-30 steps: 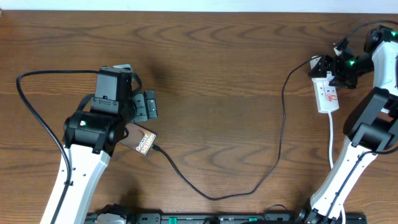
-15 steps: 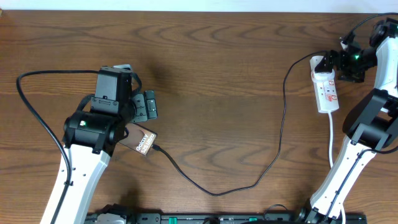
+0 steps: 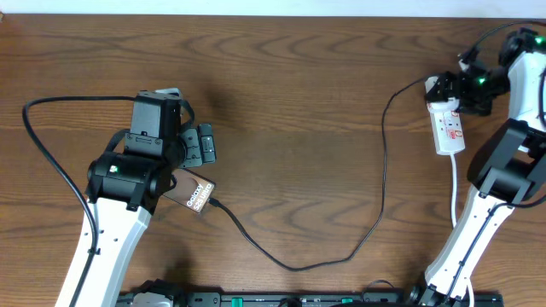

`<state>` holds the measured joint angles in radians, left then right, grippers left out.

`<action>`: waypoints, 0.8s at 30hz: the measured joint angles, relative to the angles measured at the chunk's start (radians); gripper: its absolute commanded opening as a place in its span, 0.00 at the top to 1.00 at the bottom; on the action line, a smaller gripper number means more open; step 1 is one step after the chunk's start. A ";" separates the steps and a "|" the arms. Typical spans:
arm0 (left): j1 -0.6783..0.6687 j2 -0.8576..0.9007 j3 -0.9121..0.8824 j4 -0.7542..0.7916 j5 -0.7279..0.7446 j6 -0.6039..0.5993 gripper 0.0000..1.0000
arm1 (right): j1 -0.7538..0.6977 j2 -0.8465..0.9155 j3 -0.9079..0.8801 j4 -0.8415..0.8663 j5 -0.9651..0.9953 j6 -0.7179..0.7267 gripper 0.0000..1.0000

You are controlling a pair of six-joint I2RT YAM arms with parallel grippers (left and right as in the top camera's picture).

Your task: Plug charger to phone and switch on socket

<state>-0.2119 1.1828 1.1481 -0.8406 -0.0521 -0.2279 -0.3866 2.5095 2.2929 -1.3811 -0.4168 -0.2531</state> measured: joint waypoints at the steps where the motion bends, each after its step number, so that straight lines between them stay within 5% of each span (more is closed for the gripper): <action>1: 0.000 0.000 0.000 0.000 0.000 0.000 0.02 | 0.001 -0.002 -0.007 0.007 0.000 0.000 0.01; 24: 0.000 0.000 0.000 0.000 0.000 0.000 0.02 | -0.022 -0.024 -0.056 -0.012 -0.089 -0.042 0.01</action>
<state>-0.2115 1.1828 1.1481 -0.8406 -0.0521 -0.2279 -0.4084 2.4859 2.2368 -1.3930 -0.5056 -0.2951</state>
